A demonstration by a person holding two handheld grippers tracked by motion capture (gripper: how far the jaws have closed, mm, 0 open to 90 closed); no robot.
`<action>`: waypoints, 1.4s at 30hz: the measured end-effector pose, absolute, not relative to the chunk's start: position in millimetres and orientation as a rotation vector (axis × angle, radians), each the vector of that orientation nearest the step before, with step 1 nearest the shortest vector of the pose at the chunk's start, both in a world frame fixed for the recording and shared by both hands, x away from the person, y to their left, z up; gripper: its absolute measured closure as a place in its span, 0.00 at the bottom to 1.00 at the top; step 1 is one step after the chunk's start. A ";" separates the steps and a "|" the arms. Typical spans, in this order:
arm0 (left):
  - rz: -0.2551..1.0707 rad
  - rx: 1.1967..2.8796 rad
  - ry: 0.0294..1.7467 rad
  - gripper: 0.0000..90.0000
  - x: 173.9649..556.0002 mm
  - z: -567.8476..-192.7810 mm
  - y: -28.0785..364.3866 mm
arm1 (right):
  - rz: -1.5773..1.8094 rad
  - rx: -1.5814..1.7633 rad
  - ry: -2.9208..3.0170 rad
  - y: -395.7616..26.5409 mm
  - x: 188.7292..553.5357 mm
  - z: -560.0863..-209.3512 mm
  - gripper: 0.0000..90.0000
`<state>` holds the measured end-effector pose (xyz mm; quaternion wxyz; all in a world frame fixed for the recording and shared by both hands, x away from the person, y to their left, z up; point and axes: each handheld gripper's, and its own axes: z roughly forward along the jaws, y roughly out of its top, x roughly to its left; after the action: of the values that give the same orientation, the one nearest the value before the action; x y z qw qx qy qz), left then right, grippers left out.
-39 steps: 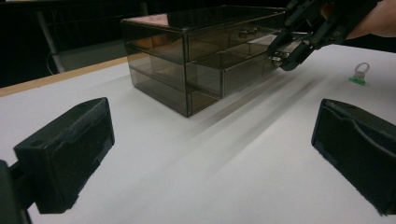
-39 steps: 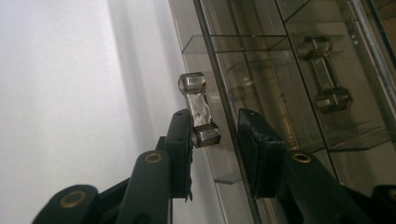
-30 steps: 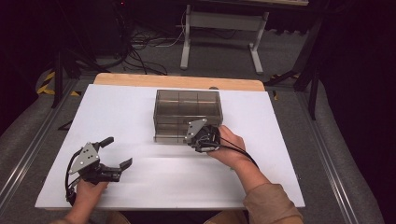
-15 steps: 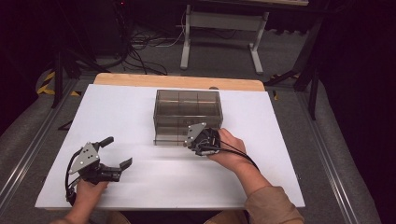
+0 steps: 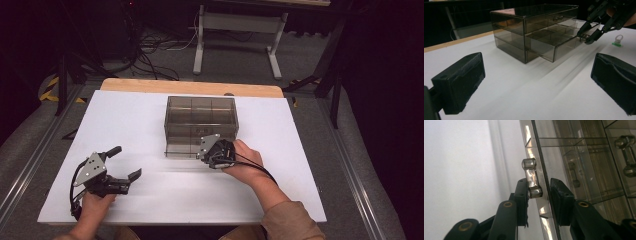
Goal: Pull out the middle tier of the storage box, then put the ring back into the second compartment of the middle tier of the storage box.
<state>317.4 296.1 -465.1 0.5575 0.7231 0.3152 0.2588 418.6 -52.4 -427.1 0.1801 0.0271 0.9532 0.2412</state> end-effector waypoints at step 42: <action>0.601 1.697 0.747 0.00 321.2 -465.0 294.4 | 1.135 0.361 2.518 -91.3 401.9 -392.6 0.13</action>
<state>321.2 294.4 -465.0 0.5614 0.7204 0.3172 0.2552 401.9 -91.3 -392.6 0.1770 0.1276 0.8897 0.4011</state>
